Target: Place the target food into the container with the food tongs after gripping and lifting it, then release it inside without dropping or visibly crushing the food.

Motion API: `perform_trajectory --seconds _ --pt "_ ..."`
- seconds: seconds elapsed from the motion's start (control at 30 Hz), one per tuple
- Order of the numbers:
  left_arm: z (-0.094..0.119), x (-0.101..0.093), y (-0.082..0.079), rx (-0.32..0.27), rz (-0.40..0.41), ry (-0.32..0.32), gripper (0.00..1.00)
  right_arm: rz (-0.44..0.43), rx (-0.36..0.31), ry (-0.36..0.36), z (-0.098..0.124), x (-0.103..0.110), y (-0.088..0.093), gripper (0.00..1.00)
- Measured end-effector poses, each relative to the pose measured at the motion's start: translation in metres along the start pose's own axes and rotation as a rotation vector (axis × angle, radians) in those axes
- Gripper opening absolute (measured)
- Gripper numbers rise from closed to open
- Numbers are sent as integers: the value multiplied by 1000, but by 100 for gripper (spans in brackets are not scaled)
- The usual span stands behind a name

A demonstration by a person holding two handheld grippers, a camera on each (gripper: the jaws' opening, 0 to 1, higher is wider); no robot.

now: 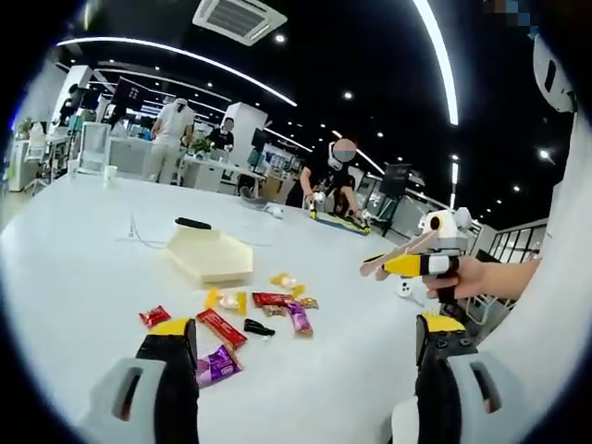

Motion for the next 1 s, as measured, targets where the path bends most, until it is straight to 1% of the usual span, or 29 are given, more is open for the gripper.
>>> perform_trajectory --seconds 0.13,0.27,0.37,0.6,0.67,0.83,1.0 --pt "1 4 0 4 -2 -20 99 -3 -2 17 2 -5 1 28" --pt "3 11 -2 7 -11 -45 99 -5 1 42 4 -16 6 28" --pt "5 16 -5 4 -16 -63 99 -13 -3 53 6 -21 6 29" --pt "5 23 -8 3 -29 -89 99 -19 -5 89 7 -31 8 29" --pt "5 24 -11 -4 -32 -97 99 -23 -9 96 7 -33 8 29" --pt "2 24 -19 -49 -33 -118 99 -11 -8 103 5 -39 6 29" --pt "-1 22 -17 -34 -49 -129 99 -2 -5 107 0 -45 4 29"
Point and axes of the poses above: the point that each gripper's makers call its tool centre point, and the gripper's own axes: z roughly backward along the fingers, x roughly to its left, y roughly out of its underside, the point moved 5 cm from there along z, roughly backward along the fingers, and after that the axes turned 10 degrees about z, right-handed, at the moved point
